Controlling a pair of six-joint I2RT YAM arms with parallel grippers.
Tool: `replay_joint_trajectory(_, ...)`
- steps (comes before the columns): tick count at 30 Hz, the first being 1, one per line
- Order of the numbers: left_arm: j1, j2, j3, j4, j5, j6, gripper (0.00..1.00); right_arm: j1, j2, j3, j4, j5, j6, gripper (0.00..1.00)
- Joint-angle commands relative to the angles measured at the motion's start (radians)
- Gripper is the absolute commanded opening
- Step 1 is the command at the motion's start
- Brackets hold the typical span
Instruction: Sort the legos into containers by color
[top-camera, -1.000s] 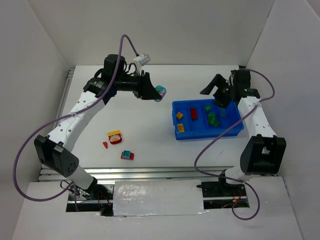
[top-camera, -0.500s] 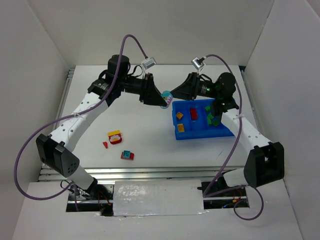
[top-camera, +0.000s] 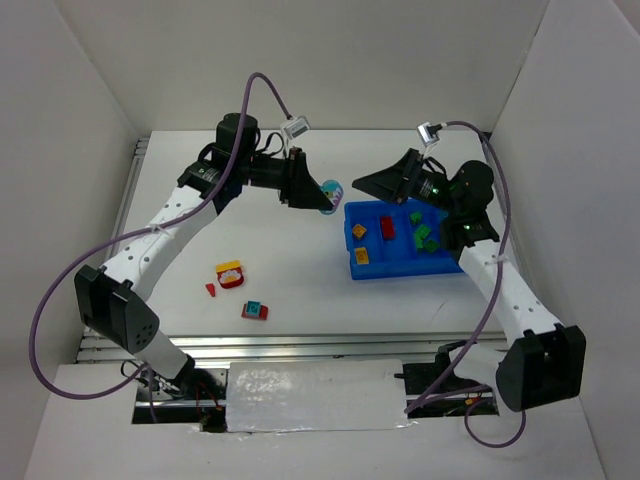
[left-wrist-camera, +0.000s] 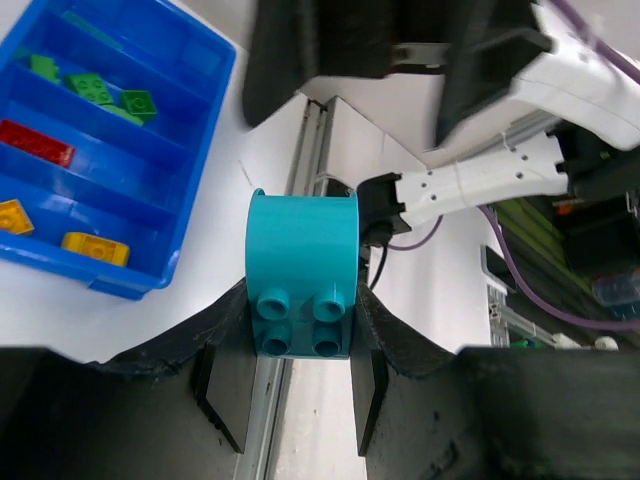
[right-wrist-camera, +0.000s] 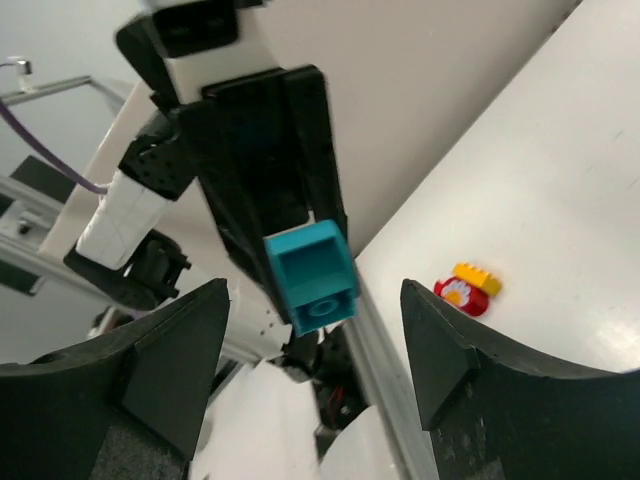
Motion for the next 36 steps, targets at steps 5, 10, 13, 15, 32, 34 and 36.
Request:
replay_joint_trajectory(5, 0.020, -0.023, -0.006, 0.076, -0.001, -0.027, 0.00, -0.015, -0.017, 0.037, 0.049, -0.061, -0.026, 0.77)
replay_joint_trajectory(10, 0.020, -0.021, -0.007, 0.133, 0.038, -0.059, 0.00, 0.016, 0.013, 0.065, -0.011, -0.055, -0.072, 0.78)
replay_joint_trajectory(13, 0.020, -0.023, -0.009, 0.142, 0.055, -0.064, 0.00, 0.026, 0.025, 0.077, -0.038, -0.050, -0.099, 0.79)
replay_joint_trajectory(15, 0.018, -0.018, -0.019, 0.148, 0.066, -0.071, 0.00, 0.046, 0.043, 0.086, 0.013, -0.064, -0.072, 0.79)
replay_joint_trajectory(32, -0.003, 0.011, 0.013, 0.049, -0.004, -0.030, 0.96, 0.125, 0.149, 0.114, 0.236, -0.084, 0.014, 0.00)
replay_joint_trajectory(34, 0.008, 0.008, 0.030, 0.004, -0.082, -0.013, 1.00, 0.090, 0.134, 0.074, 0.203, -0.052, -0.007, 0.00)
replay_joint_trajectory(36, 0.018, 0.005, 0.039, -0.042, -0.176, -0.018, 1.00, 0.053, 0.128, 0.041, 0.173, -0.036, -0.015, 0.00)
